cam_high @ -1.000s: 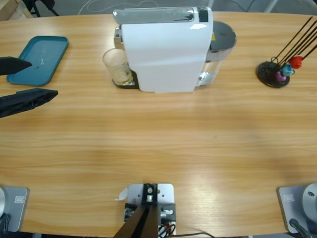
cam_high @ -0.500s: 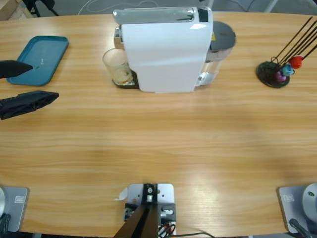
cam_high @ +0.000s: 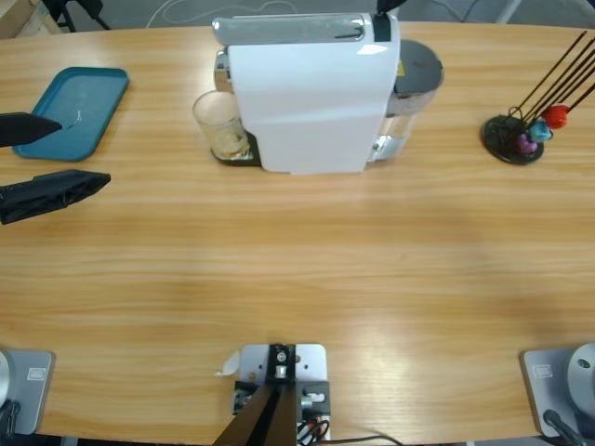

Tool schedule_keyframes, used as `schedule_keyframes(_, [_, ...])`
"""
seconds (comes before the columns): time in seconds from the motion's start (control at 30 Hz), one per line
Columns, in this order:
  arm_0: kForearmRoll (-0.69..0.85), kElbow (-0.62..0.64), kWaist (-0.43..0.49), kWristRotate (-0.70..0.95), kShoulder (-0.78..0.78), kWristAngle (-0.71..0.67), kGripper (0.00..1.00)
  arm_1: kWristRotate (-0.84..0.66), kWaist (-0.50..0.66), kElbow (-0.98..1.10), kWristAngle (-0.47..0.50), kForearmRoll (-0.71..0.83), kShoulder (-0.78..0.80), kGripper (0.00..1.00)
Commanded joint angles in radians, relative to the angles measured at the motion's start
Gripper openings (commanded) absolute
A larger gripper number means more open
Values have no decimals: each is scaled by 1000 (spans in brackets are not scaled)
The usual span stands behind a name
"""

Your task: Pour coffee

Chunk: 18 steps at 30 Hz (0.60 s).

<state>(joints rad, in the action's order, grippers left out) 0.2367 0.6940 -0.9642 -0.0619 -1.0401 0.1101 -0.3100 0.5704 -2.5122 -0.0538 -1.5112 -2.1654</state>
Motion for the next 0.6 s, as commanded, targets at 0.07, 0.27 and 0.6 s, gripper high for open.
schedule_keyframes(0.07, [-11, -42, 8, -9, -30, 14, 1000, -1, 43, 29, 51, -96, -48, 0])
schedule_keyframes(0.27, [-24, -41, 18, -9, -23, 14, 1000, 18, 48, -322, 119, -74, 100, 0])
schedule_keyframes(0.6, [-27, -39, 19, -9, 12, 14, 1000, 45, 148, -14, 131, -59, 288, 676])
